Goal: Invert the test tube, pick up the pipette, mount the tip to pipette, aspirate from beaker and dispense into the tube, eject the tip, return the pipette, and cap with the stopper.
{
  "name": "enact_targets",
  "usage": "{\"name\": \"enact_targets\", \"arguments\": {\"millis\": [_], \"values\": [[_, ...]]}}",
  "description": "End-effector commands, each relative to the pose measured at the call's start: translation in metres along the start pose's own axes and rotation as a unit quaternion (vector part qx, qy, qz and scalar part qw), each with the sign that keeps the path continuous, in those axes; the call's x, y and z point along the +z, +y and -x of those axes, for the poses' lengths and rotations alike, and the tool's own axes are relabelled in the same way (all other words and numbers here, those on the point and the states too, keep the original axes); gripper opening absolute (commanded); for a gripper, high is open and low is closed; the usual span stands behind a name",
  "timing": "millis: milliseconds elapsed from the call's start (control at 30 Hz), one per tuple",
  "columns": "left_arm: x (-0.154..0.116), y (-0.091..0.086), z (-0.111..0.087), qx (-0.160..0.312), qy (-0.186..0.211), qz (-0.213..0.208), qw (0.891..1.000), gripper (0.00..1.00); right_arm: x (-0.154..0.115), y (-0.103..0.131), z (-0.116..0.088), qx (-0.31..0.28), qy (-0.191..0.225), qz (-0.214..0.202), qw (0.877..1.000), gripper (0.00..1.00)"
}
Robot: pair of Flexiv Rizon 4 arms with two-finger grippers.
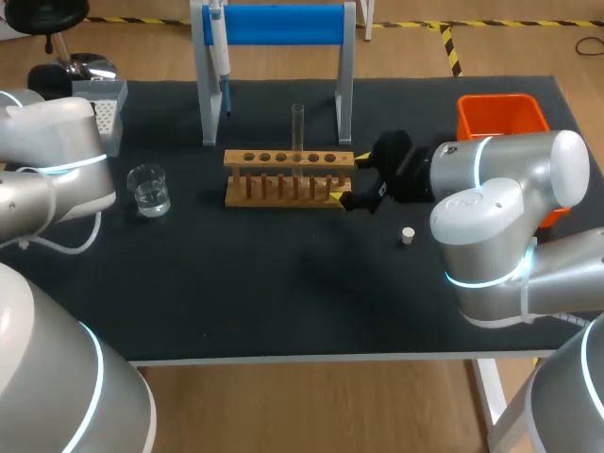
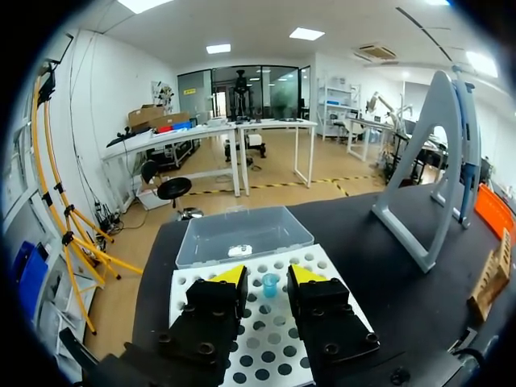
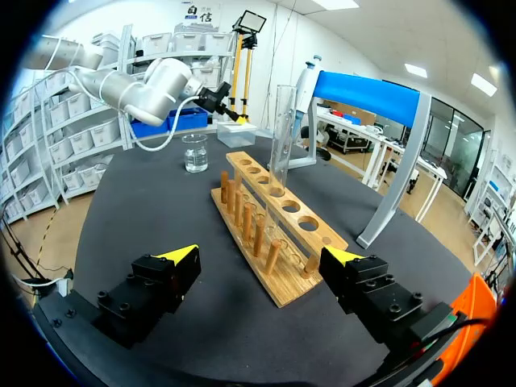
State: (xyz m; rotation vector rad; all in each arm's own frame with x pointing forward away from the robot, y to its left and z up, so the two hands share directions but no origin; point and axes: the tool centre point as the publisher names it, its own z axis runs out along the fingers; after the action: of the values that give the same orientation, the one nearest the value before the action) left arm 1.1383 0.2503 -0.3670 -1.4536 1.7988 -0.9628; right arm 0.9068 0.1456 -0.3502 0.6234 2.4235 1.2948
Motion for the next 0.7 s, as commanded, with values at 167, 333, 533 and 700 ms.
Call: {"name": "enact_targets", "arguments": {"millis": [167,333,533,700], "values": [[0.006,-0.001,0.0022,0.002,0.002,0.003,1.0,0.31,0.0,-0.0003,-0.0004,0.0,0.0,0.0,1.0,1.0],[0.0069,-0.0013,0.0021,0.003,0.003,0.005,1.0,0.29,0.0,-0.0003,-0.0004,0.0,0.0,0.0,1.0,1.0],[0.0077,-0.0014,0.002,0.005,0.004,0.007,1.0,0.27,0.0,-0.0003,-0.0004,0.0,0.0,0.0,1.0,1.0],[0.0082,-0.0011,0.0021,0.004,0.004,0.007,1.0,0.24,0.0,-0.0003,-0.0004,0.0,0.0,0.0,1.0,1.0]]}}
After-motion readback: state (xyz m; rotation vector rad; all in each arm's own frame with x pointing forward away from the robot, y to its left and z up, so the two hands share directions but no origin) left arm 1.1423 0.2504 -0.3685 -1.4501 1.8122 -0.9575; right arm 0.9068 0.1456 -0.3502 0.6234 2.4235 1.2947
